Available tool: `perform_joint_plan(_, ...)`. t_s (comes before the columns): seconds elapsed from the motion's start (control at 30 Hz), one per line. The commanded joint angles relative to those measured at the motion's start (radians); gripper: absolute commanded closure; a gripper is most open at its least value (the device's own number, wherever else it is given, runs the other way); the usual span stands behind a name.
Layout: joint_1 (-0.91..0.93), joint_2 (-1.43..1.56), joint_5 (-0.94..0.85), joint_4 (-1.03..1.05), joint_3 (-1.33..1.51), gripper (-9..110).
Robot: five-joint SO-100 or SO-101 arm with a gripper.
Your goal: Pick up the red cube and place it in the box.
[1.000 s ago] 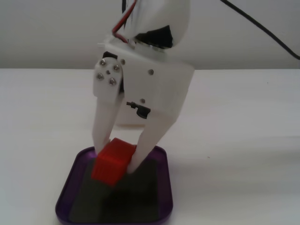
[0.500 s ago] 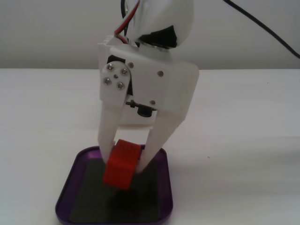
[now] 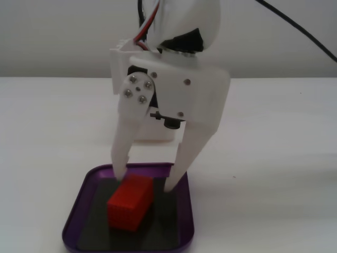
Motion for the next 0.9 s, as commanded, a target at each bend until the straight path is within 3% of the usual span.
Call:
perform_joint_plan(0.0, 0.023, 0.098, -0.002, 0.123, -0.141, 83)
perform_joint_plan(0.27, 0.028, 0.288, -0.012, 0.448, -0.308, 79)
perform_joint_plan(0.4, 0.028, 0.451, -0.029, 0.491, -0.270, 79)
perform_joint_plan(0.87, 0.078, 1.080, -0.046, 0.442, 0.531, 79)
